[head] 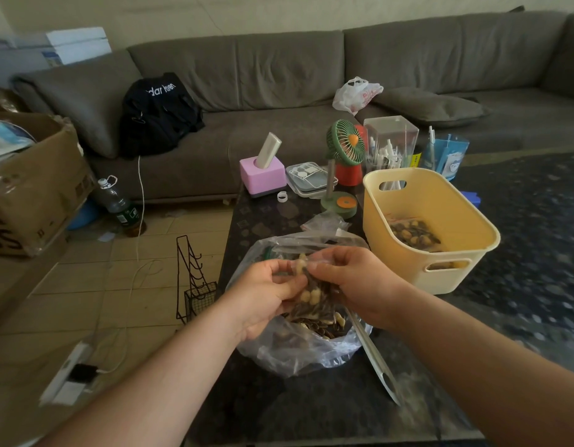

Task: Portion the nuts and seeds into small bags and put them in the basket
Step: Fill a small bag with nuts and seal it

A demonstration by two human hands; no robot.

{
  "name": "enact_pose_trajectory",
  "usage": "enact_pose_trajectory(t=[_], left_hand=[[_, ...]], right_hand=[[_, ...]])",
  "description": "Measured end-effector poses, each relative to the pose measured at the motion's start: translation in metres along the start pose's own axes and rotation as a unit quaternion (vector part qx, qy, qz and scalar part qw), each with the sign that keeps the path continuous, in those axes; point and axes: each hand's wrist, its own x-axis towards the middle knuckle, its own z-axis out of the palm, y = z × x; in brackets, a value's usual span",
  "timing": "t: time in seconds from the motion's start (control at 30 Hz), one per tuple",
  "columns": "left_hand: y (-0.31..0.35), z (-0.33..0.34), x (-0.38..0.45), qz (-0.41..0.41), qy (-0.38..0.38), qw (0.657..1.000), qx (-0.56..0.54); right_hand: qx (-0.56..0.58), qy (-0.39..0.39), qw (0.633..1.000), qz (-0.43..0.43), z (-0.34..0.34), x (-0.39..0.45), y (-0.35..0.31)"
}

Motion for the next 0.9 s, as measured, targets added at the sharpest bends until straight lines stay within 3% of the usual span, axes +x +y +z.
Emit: enact_pose_trajectory(t=[0.27,0.43,0.6,0.9], left_hand=[[0.0040,0.0014,-0.0012,-0.060,0.007,0.996,-0.065],[0.0062,0.0031,-0.0031,-0.045,0.017,0.995,-0.084],[0.0046,0.0005,-0.0027,-0.031,0.048,0.994,-0.090],[0.0069,0.0077,-0.0059,-0.087,0.036,0.992,-0.084]], right_hand=[[0.006,0.040,0.999,0.020,0.0035,0.0048,0.0012],[0.024,0.056,0.998,-0.009,0.0048,0.0046,-0.0006],[-0.067,0.090,0.992,-0.054,0.0029,0.0065,0.0002],[-0.091,0.109,0.988,-0.067,0.0059,0.0040,-0.0023]])
